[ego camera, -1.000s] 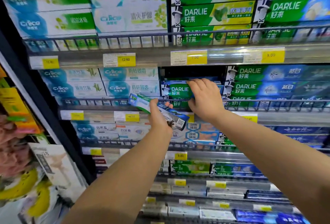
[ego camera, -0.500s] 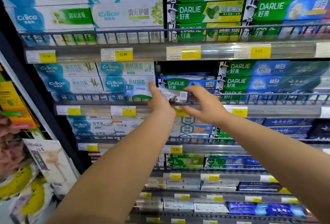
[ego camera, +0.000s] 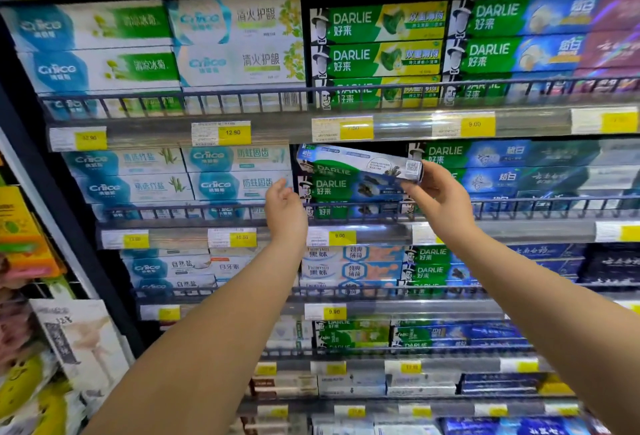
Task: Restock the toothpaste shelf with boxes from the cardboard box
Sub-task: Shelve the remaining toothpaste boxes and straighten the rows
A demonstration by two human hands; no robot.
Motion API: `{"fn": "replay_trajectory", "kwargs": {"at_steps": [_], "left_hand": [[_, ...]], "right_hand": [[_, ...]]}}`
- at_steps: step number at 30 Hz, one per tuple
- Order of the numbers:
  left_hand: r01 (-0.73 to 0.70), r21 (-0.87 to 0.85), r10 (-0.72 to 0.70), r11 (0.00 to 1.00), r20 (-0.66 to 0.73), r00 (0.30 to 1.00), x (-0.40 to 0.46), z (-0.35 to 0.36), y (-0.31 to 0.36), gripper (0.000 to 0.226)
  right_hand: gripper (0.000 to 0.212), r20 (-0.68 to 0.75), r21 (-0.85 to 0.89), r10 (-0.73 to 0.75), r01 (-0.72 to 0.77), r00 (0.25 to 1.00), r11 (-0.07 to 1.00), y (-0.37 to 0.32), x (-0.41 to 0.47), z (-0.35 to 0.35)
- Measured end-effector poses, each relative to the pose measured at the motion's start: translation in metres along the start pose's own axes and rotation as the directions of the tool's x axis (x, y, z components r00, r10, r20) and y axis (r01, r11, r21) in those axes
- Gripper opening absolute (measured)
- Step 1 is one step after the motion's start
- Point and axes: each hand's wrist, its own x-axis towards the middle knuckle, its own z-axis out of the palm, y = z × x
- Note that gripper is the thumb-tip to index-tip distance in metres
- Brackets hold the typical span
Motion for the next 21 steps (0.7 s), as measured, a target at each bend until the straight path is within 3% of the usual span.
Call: {"fn": "replay_trajectory", "kwargs": {"at_steps": [11,17,21], "left_hand": [[-0.127,0.138,0.128,0.982,0.004,0.992,0.018,0.010,-0.005,0.043],[-0.136,0.121,0.137,0.983,0.000,0.991,0.023,0.020,-0.001,0.042],[-0.129,0.088,0.133,0.988,-0.046,0.990,0.025,0.023,-0.005,0.036]], "right_hand": [[0.055,0.010,0.033,0.161,-0.161,0.987,0.986,-0.009,0.019,0.012],[0.051,-0.182,0.130,0.262,-0.241,0.948,0.962,-0.011,0.019,0.029],[0.049,-0.262,0.068,0.266,-0.257,0.928,0.964,-0.013,0.018,0.040]]}}
